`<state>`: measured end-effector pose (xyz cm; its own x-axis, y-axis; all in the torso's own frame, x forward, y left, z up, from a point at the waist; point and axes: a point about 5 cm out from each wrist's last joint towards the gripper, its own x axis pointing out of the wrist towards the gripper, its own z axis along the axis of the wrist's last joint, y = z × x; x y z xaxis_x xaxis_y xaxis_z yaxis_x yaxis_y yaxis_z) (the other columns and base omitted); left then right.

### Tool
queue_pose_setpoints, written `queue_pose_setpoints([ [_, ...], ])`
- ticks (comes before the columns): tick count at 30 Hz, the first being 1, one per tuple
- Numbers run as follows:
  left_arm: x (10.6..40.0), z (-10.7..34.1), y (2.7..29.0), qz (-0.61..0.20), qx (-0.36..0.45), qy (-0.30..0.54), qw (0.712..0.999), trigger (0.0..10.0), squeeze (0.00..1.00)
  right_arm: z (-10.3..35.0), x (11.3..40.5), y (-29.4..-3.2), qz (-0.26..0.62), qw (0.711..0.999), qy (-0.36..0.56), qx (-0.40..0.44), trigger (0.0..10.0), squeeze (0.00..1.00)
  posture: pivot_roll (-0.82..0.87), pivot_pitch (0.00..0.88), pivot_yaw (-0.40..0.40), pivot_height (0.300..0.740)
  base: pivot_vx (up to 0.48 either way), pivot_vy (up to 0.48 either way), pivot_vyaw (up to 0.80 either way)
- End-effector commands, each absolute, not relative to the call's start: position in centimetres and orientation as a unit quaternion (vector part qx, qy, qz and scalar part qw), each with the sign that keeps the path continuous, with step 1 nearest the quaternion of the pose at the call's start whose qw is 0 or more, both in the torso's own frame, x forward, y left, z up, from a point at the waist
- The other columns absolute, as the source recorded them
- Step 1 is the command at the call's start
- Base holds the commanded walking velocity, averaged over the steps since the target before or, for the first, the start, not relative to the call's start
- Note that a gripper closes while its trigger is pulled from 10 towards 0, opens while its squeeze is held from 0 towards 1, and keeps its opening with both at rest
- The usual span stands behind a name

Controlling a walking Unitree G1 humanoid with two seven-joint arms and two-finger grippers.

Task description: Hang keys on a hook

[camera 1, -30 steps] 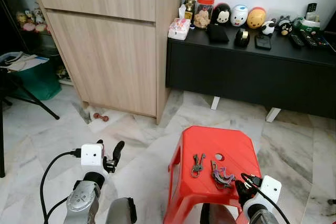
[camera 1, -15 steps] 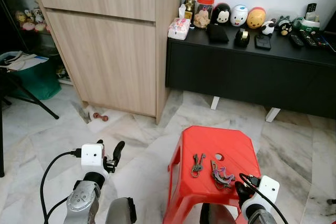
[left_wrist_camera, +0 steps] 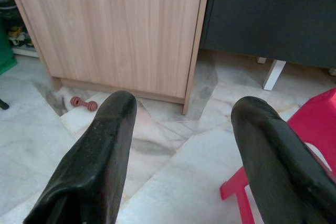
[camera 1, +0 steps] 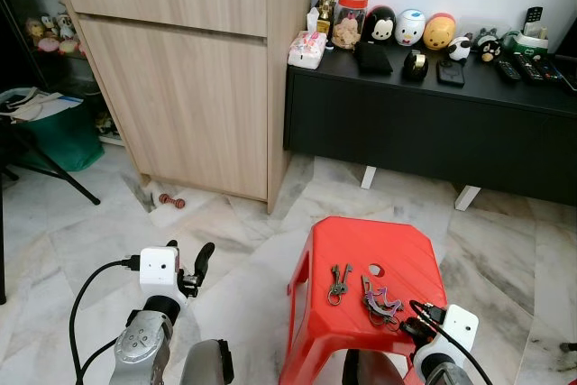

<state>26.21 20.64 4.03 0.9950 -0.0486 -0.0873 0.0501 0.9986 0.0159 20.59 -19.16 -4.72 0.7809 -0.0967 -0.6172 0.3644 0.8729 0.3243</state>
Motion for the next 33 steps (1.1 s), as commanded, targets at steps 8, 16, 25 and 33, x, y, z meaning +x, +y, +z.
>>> queue_pose_setpoints([
  [8,26.23,3.86,20.42,-0.03,0.012,0.045,0.998,10.0,0.0,-4.64,20.72,-19.88,-0.133,0.921,0.301,0.207,3.3,0.0,0.03,0.006,-0.089,0.588,0.0,0.0,0.0],
  [16,26.2,3.81,20.46,-0.03,0.013,0.046,0.998,10.0,0.0,-4.47,20.76,-19.97,-0.137,0.925,0.29,0.204,10.0,1.0,0.03,0.006,-0.089,0.588,0.0,0.0,0.0],
  [25,26.22,3.79,20.54,-0.028,0.014,0.047,0.998,10.0,0.0,-4.26,20.92,-19.85,-0.139,0.926,0.286,0.206,10.0,1.0,0.03,0.005,-0.09,0.588,0.0,0.0,0.0],
  [33,26.27,3.82,20.56,-0.029,0.013,0.046,0.998,10.0,0.0,-3.81,21.25,-19.81,-0.137,0.929,0.276,0.203,10.0,0.13,0.03,0.005,-0.091,0.588,0.0,0.0,0.0],
])
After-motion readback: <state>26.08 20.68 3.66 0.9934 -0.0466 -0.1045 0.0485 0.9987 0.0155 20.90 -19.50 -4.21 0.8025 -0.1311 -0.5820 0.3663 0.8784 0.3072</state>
